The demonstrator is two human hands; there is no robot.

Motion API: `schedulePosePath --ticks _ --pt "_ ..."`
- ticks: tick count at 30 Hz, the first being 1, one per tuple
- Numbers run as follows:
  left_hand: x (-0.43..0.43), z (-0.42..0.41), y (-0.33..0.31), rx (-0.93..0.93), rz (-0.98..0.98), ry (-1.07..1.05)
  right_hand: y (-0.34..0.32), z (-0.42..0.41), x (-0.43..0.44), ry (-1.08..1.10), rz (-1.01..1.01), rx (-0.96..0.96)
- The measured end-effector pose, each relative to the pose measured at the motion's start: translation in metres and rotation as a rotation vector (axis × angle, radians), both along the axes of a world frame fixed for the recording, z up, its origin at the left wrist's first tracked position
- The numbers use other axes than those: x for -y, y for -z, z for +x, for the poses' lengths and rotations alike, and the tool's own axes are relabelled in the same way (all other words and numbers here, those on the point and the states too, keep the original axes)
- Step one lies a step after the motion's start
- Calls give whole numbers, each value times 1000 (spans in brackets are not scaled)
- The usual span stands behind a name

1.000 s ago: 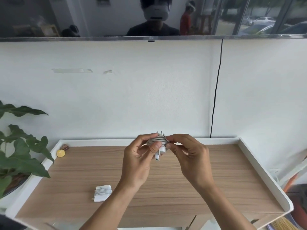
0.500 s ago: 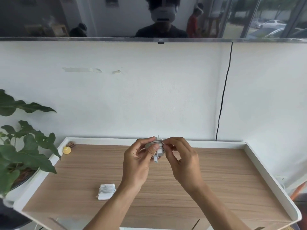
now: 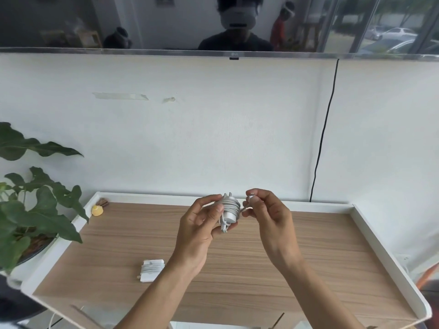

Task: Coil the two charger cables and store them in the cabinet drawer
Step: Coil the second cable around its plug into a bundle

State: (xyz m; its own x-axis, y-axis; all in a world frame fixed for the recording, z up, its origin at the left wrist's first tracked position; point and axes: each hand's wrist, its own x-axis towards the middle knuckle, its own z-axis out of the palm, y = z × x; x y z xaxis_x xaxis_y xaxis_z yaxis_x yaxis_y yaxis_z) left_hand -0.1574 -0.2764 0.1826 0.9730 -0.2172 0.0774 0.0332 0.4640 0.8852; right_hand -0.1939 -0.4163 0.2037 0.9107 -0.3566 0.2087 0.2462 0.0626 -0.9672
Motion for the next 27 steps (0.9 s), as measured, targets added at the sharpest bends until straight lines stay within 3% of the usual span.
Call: schedulePosePath --ticks 4,15,19,24,27 --pt "1 -4 -5 195 110 -12 -2 -10 6 2 -131 83" --pt "8 -17 -16 428 185 42 -21 -17 15 171 -671 340" --pt "8 -21 -26 432 186 24 -33 -22 21 97 -733 372" --pt "4 -23 -27 420 195 37 -35 -25 24 48 -639 231" --pt "2 -24 -28 413 188 31 -37 -25 25 28 -723 248"
